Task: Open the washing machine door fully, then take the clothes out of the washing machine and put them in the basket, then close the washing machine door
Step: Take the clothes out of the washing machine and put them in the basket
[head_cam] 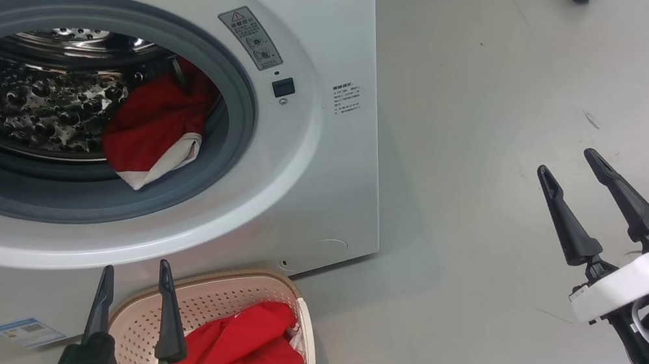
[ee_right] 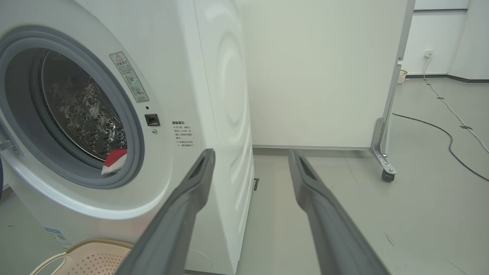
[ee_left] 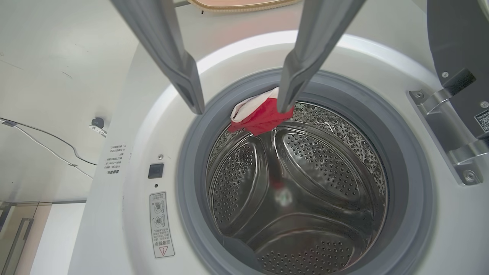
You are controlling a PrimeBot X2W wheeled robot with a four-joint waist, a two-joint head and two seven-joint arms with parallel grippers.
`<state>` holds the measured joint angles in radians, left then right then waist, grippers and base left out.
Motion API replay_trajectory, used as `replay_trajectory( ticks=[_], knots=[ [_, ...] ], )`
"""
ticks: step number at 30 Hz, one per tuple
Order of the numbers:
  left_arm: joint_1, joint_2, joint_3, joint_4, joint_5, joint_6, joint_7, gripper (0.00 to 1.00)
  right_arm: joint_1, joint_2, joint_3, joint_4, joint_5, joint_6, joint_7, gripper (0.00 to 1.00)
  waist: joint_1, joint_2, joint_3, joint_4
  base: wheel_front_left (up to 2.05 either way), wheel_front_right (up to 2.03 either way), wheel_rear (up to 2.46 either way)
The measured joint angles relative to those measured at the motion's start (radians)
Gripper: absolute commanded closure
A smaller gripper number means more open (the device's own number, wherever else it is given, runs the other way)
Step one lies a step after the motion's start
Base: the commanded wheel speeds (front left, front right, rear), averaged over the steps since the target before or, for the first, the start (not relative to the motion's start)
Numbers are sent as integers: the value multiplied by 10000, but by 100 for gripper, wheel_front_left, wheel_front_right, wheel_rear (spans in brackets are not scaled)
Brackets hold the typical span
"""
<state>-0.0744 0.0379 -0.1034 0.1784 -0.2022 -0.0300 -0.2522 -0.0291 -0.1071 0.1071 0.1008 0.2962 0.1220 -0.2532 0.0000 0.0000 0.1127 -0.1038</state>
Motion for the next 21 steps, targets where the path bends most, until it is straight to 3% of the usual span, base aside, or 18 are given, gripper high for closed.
replay_trajectory(
  ticks=[21],
  knots=[
    [29, 2, 35, -349, 75, 157, 0, 0, 18, 25, 88, -244, 2, 0, 0, 0, 1, 0, 604, -145, 0, 0, 0]
  ],
)
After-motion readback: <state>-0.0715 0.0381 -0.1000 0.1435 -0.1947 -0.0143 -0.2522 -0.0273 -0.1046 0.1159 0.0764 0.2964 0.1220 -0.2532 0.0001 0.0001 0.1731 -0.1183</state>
